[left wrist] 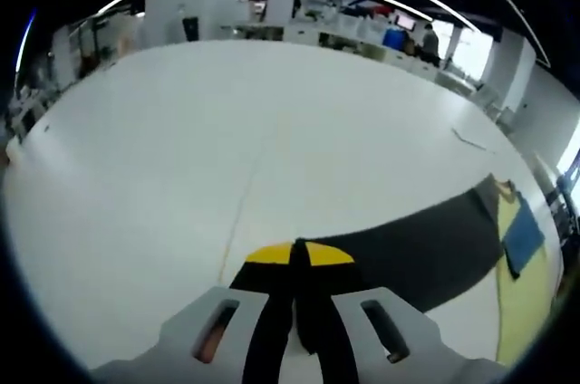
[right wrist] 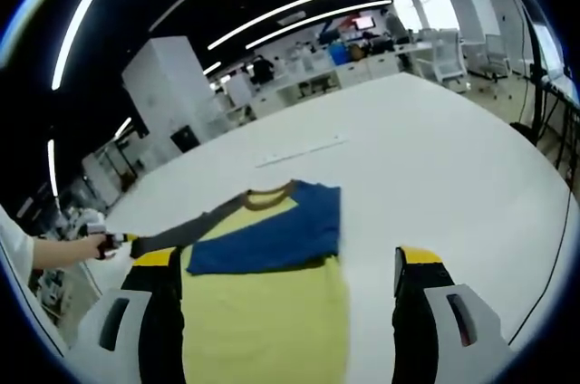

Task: Fold the garment on the visible template until the final outline fits inside the template.

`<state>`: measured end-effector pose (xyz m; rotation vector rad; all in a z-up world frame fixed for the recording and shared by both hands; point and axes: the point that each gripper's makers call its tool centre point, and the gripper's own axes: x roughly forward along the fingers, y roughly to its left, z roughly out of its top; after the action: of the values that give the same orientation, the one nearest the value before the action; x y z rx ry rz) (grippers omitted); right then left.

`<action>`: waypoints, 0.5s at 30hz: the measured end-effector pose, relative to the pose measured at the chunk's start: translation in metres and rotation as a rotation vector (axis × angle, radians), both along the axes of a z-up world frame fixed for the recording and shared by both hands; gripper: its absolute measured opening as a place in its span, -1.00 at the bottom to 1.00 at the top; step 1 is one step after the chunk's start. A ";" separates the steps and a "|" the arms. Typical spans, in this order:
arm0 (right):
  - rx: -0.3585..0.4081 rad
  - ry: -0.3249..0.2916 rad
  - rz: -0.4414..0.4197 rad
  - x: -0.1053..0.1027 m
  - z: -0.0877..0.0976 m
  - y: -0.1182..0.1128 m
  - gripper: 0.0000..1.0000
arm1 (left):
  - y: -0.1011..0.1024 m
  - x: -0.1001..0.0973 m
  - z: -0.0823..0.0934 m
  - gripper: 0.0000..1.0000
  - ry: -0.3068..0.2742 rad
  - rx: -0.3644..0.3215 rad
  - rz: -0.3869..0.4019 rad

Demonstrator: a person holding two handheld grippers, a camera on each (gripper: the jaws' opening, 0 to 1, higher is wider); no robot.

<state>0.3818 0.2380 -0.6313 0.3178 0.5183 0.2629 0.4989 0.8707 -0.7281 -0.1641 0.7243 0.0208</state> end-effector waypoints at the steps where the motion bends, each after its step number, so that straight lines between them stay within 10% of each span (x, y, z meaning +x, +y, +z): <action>1: 0.000 -0.001 0.000 0.000 0.000 0.000 0.93 | 0.000 0.000 0.000 -1.00 -0.002 -0.002 -0.001; 15: 0.007 -0.017 0.002 -0.007 0.004 -0.002 0.93 | -0.033 0.008 0.045 -1.00 -0.111 -0.138 -0.023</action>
<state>0.3749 0.2359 -0.6268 0.3213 0.5012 0.2692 0.5068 0.8380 -0.6828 -0.2868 0.6168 -0.0600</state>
